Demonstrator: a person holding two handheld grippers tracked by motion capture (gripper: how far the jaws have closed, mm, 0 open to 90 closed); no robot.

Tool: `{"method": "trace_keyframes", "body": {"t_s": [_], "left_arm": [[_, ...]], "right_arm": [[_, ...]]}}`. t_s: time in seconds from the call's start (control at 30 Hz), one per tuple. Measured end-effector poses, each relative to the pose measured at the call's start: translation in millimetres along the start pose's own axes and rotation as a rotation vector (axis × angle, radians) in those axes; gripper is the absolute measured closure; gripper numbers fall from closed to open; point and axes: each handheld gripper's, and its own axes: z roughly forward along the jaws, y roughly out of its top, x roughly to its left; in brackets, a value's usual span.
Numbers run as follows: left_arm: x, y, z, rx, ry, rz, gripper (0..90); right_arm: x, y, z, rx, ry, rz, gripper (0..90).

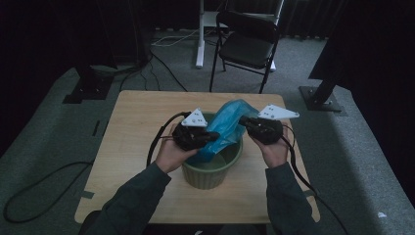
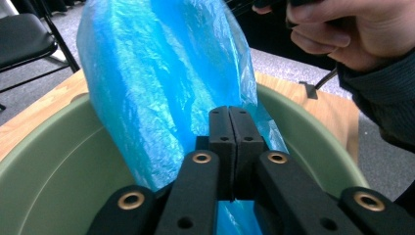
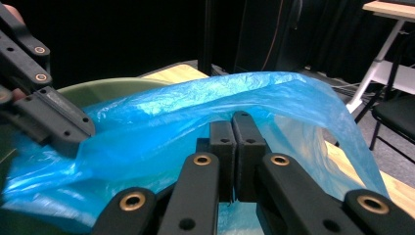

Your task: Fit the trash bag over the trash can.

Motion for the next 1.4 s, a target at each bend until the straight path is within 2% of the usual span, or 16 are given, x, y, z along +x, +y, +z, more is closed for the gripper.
{"method": "trace_keyframes", "body": {"t_s": [0.2, 0.4, 0.63, 0.77, 0.87, 1.0, 1.17, 1.27, 1.37, 1.4], "left_arm": [[5.0, -7.9, -11.5, -0.005, 0.022, -0.009, 89.5], [17.2, -19.3, -23.5, -0.018, 0.054, -0.064, 89.4], [28.9, -26.9, -29.9, -0.02, 0.081, -0.106, 89.2], [32.6, -26.3, -33.4, -0.041, 0.071, -0.126, 80.6], [32.4, -23.6, -35.0, -0.053, 0.068, -0.123, 71.9], [30.5, -17.0, -35.9, -0.088, 0.009, -0.115, 62.2], [21.9, -5.9, -30.1, -0.105, -0.036, -0.086, 52.5], [16.7, -1.4, -22.8, -0.091, -0.051, -0.07, 49.7], [13.0, 0.8, -16.8, -0.069, -0.035, -0.06, 50.6], [10.5, 2.3, -9.4, -0.031, -0.017, -0.057, 50.6]], "right_arm": [[1.8, -2.8, -2.8, 0.0, 0.023, -0.009, 87.3], [5.6, -7.4, -3.2, 0.008, 0.063, -0.012, 87.4], [11.6, -10.5, 1.7, 0.019, 0.11, -0.011, 87.4], [14.8, -11.2, 6.1, 0.032, 0.124, -0.017, 87.8], [17.1, -11.0, 9.3, 0.04, 0.13, -0.021, 88.1], [20.0, -9.8, 13.9, 0.048, 0.124, -0.024, 88.4], [22.4, -10.1, 18.8, 0.053, 0.123, -0.019, 88.4], [25.9, -8.4, 20.4, 0.052, 0.124, -0.03, 88.3], [27.2, -7.2, 20.4, 0.049, 0.127, -0.033, 88.3], [27.6, -6.8, 20.2, 0.048, 0.129, -0.033, 88.4]]}}
